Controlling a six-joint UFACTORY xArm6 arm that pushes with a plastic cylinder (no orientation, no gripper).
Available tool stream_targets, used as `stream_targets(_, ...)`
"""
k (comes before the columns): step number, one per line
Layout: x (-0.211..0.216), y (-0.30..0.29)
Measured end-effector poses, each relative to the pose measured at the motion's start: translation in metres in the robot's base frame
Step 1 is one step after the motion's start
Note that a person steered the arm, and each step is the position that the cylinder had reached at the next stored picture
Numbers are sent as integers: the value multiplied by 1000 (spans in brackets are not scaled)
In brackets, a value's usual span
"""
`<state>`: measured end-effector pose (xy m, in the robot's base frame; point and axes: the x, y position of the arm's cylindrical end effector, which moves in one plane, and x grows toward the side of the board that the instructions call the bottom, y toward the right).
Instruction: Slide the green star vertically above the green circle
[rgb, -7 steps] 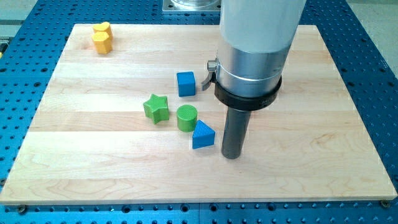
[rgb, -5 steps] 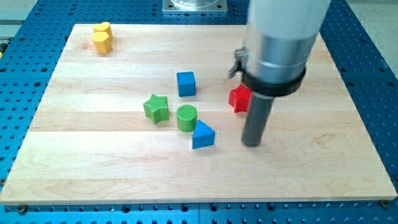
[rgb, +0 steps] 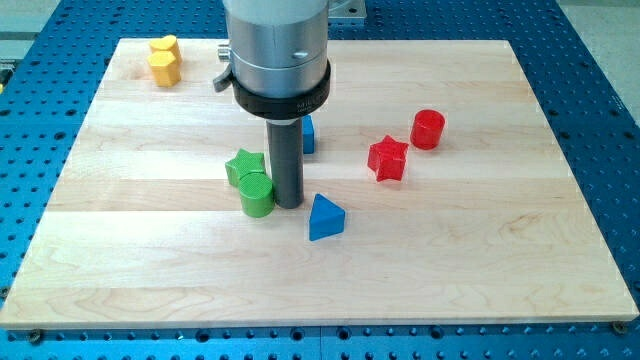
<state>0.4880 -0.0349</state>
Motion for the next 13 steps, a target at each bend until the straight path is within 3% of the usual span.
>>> stream_targets(3, -2, -64)
stream_targets(5, -13, -47)
stream_targets(8, -79, -84)
stream_targets(9, -70, -129)
stream_targets(10, -12, -171)
stream_targets(11, 38, -173)
stream_targets(13, 61, -95)
